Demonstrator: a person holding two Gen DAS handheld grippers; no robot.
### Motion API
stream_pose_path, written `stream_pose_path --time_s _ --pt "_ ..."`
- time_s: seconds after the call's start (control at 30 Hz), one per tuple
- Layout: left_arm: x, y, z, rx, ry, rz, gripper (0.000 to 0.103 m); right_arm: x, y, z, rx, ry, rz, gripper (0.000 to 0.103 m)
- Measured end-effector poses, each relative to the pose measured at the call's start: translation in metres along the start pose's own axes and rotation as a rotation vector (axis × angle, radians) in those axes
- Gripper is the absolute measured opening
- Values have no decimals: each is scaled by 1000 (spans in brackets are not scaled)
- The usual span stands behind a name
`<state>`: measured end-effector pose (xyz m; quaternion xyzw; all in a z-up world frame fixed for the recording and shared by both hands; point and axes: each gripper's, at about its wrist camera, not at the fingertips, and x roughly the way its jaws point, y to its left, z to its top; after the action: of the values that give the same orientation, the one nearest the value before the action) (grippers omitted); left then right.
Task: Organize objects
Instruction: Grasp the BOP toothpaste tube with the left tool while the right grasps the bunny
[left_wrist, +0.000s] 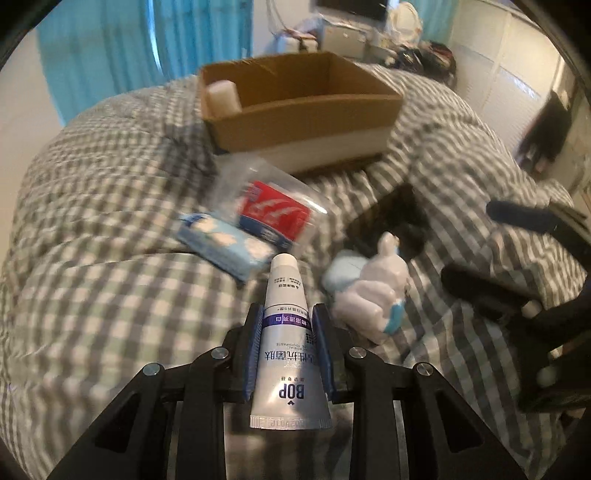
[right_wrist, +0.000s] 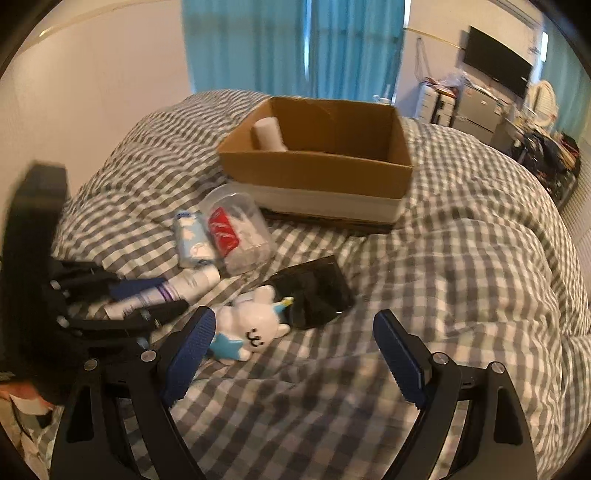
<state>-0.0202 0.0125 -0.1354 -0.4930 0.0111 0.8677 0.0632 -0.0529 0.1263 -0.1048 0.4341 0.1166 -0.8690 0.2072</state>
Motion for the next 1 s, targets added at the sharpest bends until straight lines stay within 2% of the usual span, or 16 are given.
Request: stream_pose_path --time_s 0.13,0.3,0.63,0.73,0.83,1.0 --pt "-13 14 1 -33 -43 15 27 15 13 0 -37 54 23 87" --pt "-16 21 5 -28 -73 49 27 38 26 -1 -67 116 39 87" --pt "1 32 4 -57 -34 11 27 80 33 2 -80 218 47 87" --pt "3 34 4 -66 -27 2 27 86 33 3 -78 225 48 87" --pt "1 33 4 -63 -33 3 27 87 33 2 -75 225 68 67" --pt "-9 27 2 -43 -52 13 27 76 36 3 -85 194 54 65"
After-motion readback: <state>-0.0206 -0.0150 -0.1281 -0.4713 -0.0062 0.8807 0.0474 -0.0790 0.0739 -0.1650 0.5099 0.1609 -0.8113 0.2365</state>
